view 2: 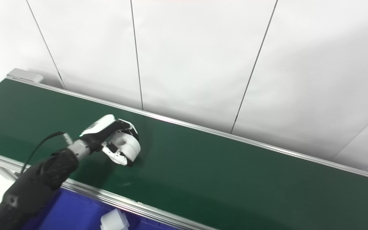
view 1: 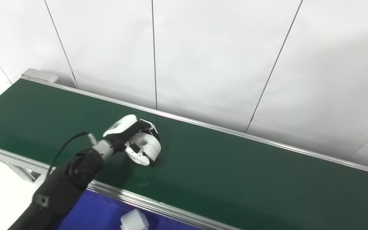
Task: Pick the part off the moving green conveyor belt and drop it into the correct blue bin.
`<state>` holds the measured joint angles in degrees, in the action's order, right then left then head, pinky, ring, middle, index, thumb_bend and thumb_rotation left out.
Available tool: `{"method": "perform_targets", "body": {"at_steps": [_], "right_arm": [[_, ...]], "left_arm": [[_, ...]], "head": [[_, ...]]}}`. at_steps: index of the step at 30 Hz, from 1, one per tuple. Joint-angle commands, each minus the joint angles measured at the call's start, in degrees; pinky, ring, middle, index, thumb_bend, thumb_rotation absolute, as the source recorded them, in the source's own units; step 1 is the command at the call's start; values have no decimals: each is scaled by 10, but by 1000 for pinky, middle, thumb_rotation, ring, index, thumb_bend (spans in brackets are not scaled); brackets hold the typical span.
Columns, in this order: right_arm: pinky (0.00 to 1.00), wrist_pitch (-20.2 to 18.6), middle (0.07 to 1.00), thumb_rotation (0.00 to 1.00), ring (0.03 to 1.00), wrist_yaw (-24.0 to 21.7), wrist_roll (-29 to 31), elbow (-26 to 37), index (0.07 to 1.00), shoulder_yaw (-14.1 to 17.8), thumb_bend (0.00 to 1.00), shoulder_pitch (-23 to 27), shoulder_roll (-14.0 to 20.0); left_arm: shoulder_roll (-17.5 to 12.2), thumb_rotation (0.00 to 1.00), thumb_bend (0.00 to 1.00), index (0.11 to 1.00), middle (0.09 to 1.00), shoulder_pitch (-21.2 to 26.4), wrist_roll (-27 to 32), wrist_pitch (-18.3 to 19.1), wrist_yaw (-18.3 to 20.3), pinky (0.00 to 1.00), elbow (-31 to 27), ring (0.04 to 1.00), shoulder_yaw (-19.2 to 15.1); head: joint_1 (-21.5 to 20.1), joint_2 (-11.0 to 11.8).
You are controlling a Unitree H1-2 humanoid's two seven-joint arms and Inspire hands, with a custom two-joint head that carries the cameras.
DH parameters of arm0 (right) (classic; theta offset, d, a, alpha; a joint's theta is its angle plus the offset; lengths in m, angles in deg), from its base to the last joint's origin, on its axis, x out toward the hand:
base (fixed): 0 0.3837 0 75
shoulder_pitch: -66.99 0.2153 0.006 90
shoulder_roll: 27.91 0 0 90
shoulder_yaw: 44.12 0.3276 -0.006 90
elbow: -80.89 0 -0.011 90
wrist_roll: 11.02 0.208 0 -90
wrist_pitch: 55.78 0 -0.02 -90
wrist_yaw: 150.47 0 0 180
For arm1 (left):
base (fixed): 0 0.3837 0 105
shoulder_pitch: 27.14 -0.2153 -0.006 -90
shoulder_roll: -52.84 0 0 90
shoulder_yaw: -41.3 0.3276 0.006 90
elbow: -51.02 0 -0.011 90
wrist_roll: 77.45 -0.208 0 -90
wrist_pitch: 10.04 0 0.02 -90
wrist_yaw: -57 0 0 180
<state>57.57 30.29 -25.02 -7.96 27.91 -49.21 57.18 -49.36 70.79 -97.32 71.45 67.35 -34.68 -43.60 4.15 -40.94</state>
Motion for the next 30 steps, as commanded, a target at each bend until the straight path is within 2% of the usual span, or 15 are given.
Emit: {"method": "perform_targets", "body": {"at_steps": [1,2,5,6,7,10,12,15,18,22,26,30], "right_arm": [[679,11,793,308,774,-5,2,28,837,2,728,-11,-6],[685,5,792,306,774,-6,3,34,836,3,738,-14,-7],[702,-10,793,322,775,-9,1,51,839,5,757,-19,-10],[705,-14,794,329,774,-11,-1,57,841,6,760,-21,-10],[706,-18,796,336,772,-13,-2,62,843,6,759,-22,-10],[720,-27,800,359,780,-16,-6,75,844,9,762,-27,-11],[742,-31,808,373,792,-20,-3,81,852,11,757,-28,-12],[756,-35,820,397,807,-27,5,86,864,12,752,-28,-14],[763,-36,822,396,813,-30,12,86,868,14,749,-26,-17],[767,-54,823,441,815,-37,10,102,872,19,759,-23,-20],[763,-70,820,464,817,-42,11,115,871,22,765,-20,-23],[756,-72,814,436,799,-45,18,120,865,24,755,-17,-24]], "left_arm": [[-11,0,500,500,502,-8,32,-30,-6,444,-42,439,-19],[-10,0,500,501,500,-18,42,-36,-6,444,-56,440,-24],[-1,0,501,498,500,-49,71,-65,-8,445,-82,444,-33],[4,0,501,493,502,-64,77,-72,-9,447,-95,449,-36],[7,0,501,483,505,-73,81,-75,-10,455,-104,457,-38],[20,0,500,477,513,-112,94,-99,-14,446,-129,453,-42],[28,0,500,470,515,-130,98,-109,-15,453,-137,462,-46],[43,0,500,463,516,-166,93,-111,-15,460,-160,467,-47],[55,0,500,461,515,-193,98,-115,-12,461,-173,470,-43],[67,0,499,453,516,-227,107,-112,-2,487,-186,480,-30],[79,0,499,458,519,-255,100,-92,4,464,-201,467,-18],[90,0,500,467,508,-280,98,-91,11,477,-195,473,-1]], "head": [[1,0],[-9,-12],[-17,-23],[-26,-37],[-26,-37],[-41,-70],[-44,-76],[-58,-103],[-61,-116],[-71,-148],[-77,-166],[-77,-173]]}}
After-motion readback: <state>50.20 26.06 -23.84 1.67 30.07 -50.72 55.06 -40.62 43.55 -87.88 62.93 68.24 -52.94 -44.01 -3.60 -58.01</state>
